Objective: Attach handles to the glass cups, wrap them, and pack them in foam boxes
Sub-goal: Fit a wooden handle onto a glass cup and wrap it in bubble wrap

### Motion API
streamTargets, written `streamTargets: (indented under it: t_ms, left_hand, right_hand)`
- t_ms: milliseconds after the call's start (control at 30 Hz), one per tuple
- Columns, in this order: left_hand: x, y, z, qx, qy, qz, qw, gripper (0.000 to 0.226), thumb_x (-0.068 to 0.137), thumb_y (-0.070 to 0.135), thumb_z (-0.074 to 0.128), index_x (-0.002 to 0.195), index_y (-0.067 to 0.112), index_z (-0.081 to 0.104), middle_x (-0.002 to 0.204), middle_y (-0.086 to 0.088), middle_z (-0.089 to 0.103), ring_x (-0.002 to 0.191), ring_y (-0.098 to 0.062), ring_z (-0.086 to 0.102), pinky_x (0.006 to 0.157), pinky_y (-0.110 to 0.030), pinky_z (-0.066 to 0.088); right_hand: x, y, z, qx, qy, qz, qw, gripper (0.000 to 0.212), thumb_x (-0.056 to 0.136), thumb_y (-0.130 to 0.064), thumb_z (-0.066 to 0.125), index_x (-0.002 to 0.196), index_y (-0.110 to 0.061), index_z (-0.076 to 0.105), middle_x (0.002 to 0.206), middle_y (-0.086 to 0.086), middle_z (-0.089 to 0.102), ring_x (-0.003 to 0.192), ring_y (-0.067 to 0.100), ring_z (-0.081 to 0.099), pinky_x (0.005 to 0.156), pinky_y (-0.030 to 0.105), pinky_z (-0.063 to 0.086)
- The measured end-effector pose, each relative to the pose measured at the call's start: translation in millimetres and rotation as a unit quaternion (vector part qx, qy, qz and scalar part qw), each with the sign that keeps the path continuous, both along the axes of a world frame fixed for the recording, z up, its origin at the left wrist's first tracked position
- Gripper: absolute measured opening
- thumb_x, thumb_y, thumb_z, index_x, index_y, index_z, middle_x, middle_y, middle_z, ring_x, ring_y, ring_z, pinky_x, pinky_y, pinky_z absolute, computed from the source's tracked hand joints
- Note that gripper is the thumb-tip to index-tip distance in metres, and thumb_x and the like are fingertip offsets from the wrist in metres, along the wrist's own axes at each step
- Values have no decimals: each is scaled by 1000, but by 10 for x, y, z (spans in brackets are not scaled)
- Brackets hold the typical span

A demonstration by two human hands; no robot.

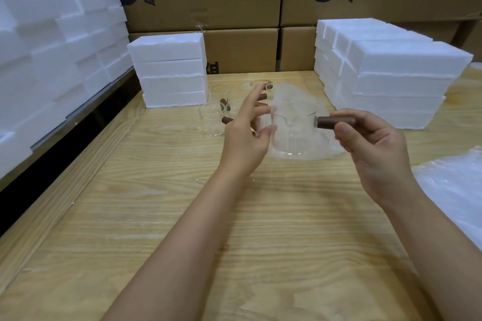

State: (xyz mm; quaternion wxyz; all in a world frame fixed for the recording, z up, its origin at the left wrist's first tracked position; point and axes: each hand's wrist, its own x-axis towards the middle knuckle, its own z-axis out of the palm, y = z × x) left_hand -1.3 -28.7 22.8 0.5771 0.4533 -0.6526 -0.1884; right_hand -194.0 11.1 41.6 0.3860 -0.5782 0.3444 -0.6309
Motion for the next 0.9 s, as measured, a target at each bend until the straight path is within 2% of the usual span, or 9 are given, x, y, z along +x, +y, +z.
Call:
streamTargets:
  t_ms: [100, 167, 300, 433, 500, 567, 667, 800, 900]
  left_hand:
    - [-8, -28, 34, 4, 57, 12, 998, 53, 89, 9, 66, 136, 26, 50, 97, 11, 69, 78, 5, 57, 71, -8, 45]
    - [-38, -22, 60, -4, 70, 15, 997, 29, 89, 13, 68, 118, 18, 67, 87, 18, 68, 68, 2, 52, 66, -8, 42]
    - [-126, 52, 136, -24, 62, -29, 997, 8, 87, 12, 70, 89, 19, 73, 75, 20, 65, 61, -5, 48, 57, -12, 38]
    - [-169, 142, 239, -2, 71, -113, 991, 17, 85, 3, 69, 82, 19, 71, 74, 8, 70, 75, -39, 61, 61, -37, 47]
    - [-164, 177, 289, 22, 96, -166, 981, 15, 86, 0, 68, 81, 13, 71, 71, 2, 70, 71, -27, 63, 64, -37, 51]
    - [-163, 215, 343, 40, 117, -237, 964, 13, 87, 1, 65, 80, 9, 70, 68, 4, 70, 60, -6, 59, 54, -17, 46]
    - [-180, 217, 397, 53, 165, -287, 942, 19, 89, 19, 55, 89, 11, 71, 77, 2, 73, 48, -8, 38, 45, -16, 29]
    - [-91, 85, 286, 30, 271, -126, 954, 28, 89, 28, 51, 107, 13, 67, 99, 3, 69, 69, -6, 53, 54, -18, 39]
    - [-14, 36, 99, 113, 259, -89, 955, 50, 82, 28, 60, 130, 19, 52, 126, 0, 56, 113, -3, 54, 77, -9, 45]
  right_hand:
    - [-76, -4, 13, -34, 77, -70, 994, 17, 86, -11, 65, 96, -25, 68, 90, -5, 73, 87, 9, 64, 77, 19, 49]
    - [-89, -2, -3, -61, 153, -117, 980, 20, 87, -13, 67, 95, -31, 67, 91, -12, 70, 86, 8, 62, 78, 16, 47]
    - [-27, 8, -37, -141, 309, -194, 921, 20, 81, -22, 68, 100, -15, 70, 89, -16, 55, 87, 0, 47, 81, 5, 32]
    - [1, 14, -52, -179, 388, -275, 861, 15, 80, -25, 75, 92, -17, 75, 125, 17, 42, 124, 34, 35, 101, 49, 33]
    - [-11, 1, -67, -185, 409, -285, 847, 13, 80, -23, 74, 92, -17, 75, 138, 21, 34, 133, 37, 28, 105, 53, 28]
    - [-28, -20, -85, -157, 397, -251, 869, 14, 83, -19, 71, 96, -15, 73, 136, 9, 43, 129, 22, 39, 107, 34, 31]
    - [-34, -34, -90, -80, 326, -211, 918, 8, 87, -16, 66, 95, -15, 67, 92, -12, 62, 89, 6, 56, 79, 4, 36]
    - [-91, -72, -57, -6, 161, -150, 975, 4, 87, -10, 64, 88, -13, 66, 85, 2, 67, 84, 13, 63, 78, 18, 48]
    - [-121, -78, -24, 11, 63, -79, 995, 9, 89, -3, 61, 94, -1, 67, 84, 6, 64, 79, 9, 61, 76, 22, 50]
